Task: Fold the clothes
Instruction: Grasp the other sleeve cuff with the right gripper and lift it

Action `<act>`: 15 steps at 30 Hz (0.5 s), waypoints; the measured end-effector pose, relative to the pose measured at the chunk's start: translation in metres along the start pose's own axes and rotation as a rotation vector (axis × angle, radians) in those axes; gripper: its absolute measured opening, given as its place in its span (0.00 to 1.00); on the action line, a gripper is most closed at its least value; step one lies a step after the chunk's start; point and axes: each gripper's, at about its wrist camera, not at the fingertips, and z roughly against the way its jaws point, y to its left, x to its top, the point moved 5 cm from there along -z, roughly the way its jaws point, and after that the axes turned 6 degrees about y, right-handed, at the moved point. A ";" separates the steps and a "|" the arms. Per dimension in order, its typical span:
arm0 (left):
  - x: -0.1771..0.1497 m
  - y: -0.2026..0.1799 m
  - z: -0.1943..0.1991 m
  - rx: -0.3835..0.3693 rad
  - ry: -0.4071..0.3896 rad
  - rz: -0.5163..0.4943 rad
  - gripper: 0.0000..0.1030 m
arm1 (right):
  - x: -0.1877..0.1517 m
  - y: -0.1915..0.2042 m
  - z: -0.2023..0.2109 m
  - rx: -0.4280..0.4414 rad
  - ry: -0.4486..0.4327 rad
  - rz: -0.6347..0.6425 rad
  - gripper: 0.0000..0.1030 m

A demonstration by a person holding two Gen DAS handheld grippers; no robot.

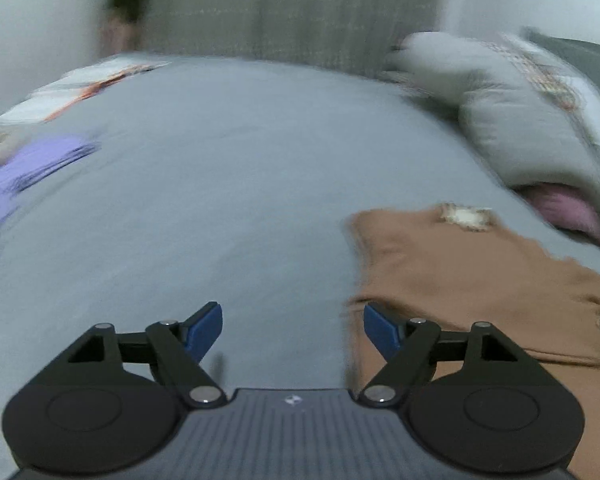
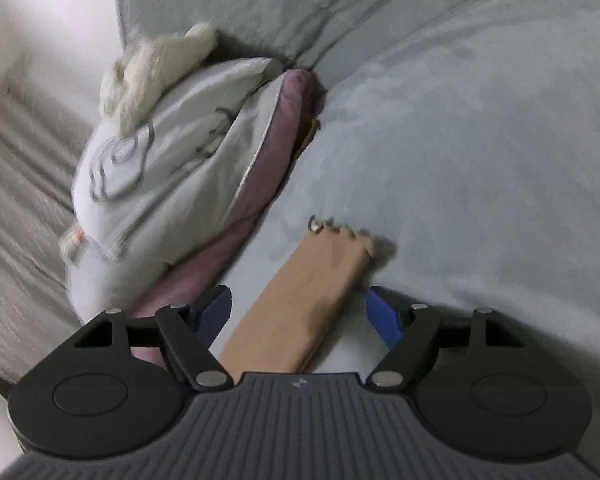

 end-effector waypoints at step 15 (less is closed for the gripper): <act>0.005 0.050 0.016 -0.112 0.058 0.251 0.76 | -0.030 0.240 0.122 0.489 -0.235 0.673 0.05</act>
